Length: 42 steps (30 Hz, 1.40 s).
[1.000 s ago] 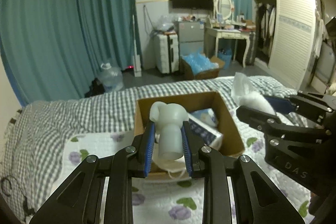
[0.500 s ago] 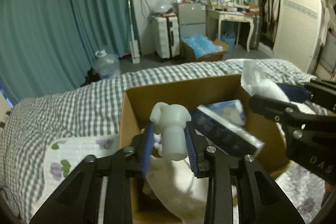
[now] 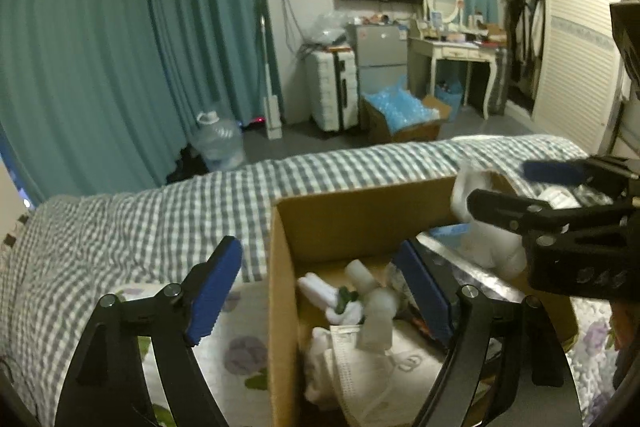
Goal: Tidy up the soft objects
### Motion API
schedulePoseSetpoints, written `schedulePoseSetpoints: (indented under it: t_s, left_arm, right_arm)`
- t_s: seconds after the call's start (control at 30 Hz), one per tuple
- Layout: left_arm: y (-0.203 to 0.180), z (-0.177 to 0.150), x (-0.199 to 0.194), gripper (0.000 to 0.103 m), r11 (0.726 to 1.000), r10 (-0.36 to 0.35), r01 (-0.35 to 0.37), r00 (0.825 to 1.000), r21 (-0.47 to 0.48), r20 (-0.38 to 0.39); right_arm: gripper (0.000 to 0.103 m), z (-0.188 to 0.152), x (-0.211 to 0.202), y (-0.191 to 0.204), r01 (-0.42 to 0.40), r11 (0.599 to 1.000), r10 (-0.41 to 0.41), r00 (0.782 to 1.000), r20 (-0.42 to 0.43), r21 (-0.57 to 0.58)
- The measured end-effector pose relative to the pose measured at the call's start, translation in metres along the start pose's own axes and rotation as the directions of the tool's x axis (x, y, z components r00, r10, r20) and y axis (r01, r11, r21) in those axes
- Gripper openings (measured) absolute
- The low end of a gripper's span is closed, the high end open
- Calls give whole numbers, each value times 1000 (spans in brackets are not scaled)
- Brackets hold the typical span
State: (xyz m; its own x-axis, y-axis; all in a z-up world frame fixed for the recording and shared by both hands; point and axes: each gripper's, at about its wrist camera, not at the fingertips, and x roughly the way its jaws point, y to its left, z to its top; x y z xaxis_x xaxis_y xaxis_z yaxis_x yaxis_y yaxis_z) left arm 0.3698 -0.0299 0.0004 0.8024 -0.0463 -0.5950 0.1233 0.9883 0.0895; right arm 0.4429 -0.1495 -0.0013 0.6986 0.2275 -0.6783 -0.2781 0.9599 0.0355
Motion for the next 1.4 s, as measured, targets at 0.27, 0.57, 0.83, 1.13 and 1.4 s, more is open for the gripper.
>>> schedulePoseSetpoints:
  t_s: [0.27, 0.57, 0.83, 1.13, 1.4]
  left_arm:
    - [3, 5, -38, 82, 1000, 24, -23, 999, -19, 41]
    - [-1, 37, -194, 95, 997, 68, -60, 960, -39, 271]
    - [4, 32, -328, 103, 997, 54, -27, 911, -72, 410]
    - [-1, -31, -362, 103, 995, 71, -31, 882, -91, 466]
    - [-5, -109, -306, 103, 984, 148, -89, 892, -156, 426]
  right_arm:
    - [85, 7, -34, -10, 12, 998, -15, 999, 49, 69]
    - [103, 16, -188, -3, 85, 995, -96, 973, 212, 60]
    - [103, -2, -334, 28, 144, 988, -157, 915, 372, 62]
    - [103, -76, -387, 47, 98, 993, -119, 882, 455, 70]
    - [103, -156, -335, 49, 25, 998, -50, 844, 534, 54]
